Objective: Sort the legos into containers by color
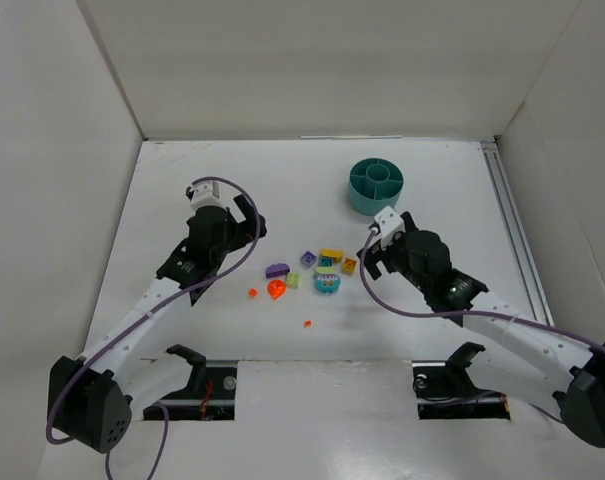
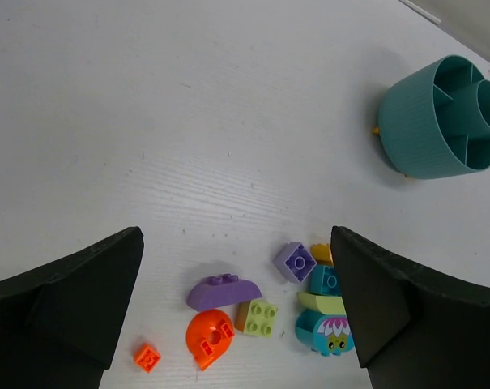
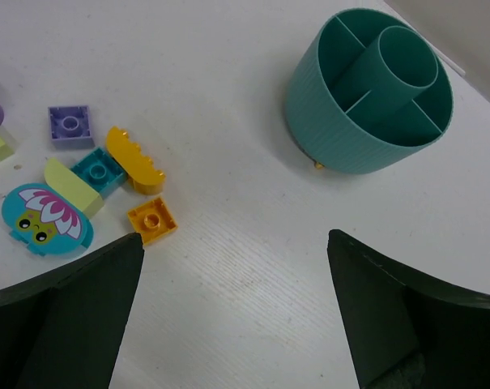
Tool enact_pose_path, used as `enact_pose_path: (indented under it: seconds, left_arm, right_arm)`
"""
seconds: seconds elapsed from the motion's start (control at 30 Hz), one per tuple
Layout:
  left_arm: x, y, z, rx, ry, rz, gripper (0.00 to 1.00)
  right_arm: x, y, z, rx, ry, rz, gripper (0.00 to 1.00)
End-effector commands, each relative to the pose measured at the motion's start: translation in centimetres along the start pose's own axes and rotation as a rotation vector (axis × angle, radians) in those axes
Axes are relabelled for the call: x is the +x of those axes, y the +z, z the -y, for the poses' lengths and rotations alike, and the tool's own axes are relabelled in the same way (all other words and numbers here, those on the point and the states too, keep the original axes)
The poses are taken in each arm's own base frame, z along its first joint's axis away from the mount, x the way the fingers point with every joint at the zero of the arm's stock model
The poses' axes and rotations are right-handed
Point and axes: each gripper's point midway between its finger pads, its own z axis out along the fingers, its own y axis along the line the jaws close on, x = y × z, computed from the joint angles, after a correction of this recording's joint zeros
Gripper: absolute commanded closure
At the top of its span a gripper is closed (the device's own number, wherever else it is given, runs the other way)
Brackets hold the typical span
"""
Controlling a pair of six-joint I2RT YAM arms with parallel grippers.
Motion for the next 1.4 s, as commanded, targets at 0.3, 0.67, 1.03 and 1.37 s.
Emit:
enact_pose_path:
  seconds: [0.3,0.67,1.03,1.37]
  left_arm:
    - [1.5,-0.6,0.5,0.046,-0.007,-0.061,0.00]
    - [2.1,-0.3,-0.7,0.001,0.009,-0.067,0.00]
    - [2.7,0.7,-1.3,-0.040,0.020,-0.089,0.00]
    - [2.8,1.0,-2.1,-0.084,0.029,-0.090,0.00]
  right_arm:
    - [0.5,1.5,-3.7,-0.084,-0.063,-0.092,0.00]
    - [6.6,3.6,-8.1,-0.184,-0.158,-0.333,0.06]
    - [8.3,5.5,-7.6,-0.105,-0.183,-0.411,0.14]
    - [8.8,9.7,-7.7,-0.237,-0.076,-0.368,0.23]
